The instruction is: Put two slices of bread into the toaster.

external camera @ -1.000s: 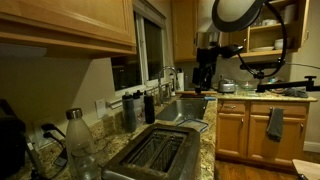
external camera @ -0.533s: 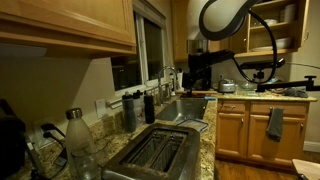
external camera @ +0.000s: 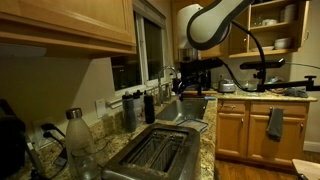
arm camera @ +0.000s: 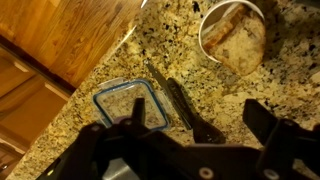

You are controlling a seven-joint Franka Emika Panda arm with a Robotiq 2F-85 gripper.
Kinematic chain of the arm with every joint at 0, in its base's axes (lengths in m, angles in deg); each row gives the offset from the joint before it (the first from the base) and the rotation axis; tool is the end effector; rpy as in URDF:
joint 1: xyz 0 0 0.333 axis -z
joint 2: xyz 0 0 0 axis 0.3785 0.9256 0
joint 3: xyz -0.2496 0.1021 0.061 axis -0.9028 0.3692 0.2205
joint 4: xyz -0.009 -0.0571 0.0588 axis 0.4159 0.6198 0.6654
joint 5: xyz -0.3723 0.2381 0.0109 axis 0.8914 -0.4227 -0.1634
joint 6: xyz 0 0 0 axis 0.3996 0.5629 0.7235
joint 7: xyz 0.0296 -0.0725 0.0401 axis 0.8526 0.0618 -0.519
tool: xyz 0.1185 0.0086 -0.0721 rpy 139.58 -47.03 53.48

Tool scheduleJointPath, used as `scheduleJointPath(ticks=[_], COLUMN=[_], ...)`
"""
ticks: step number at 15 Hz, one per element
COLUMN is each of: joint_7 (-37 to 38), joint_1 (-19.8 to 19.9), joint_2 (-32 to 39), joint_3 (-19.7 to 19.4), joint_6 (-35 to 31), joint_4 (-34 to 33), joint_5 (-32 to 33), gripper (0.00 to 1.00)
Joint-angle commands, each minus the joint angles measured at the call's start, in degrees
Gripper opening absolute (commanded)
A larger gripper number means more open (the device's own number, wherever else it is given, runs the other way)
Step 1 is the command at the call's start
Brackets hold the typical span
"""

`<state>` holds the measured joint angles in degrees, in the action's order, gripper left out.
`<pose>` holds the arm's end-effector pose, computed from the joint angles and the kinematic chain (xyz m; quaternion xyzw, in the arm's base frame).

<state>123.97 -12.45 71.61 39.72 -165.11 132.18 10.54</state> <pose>0.5566 -0.1426 0.3322 0.9350 -0.3316 0.0885 0.0896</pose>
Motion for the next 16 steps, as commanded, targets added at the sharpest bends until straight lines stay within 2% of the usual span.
scheduleJointPath(ticks=[1, 8, 16], joint_7=[6.05, 11.86, 16.10], joint_1=[-1.03, -3.81, -4.40], joint_2=[3.01, 9.41, 15.27], joint_3=[0.20, -0.37, -2.18], joint_6=[-0.31, -1.03, -0.97], joint_4=[-2.44, -6.76, -9.98], joint_5=[0.57, -0.70, -3.91], gripper=[1.00, 1.00, 1.00])
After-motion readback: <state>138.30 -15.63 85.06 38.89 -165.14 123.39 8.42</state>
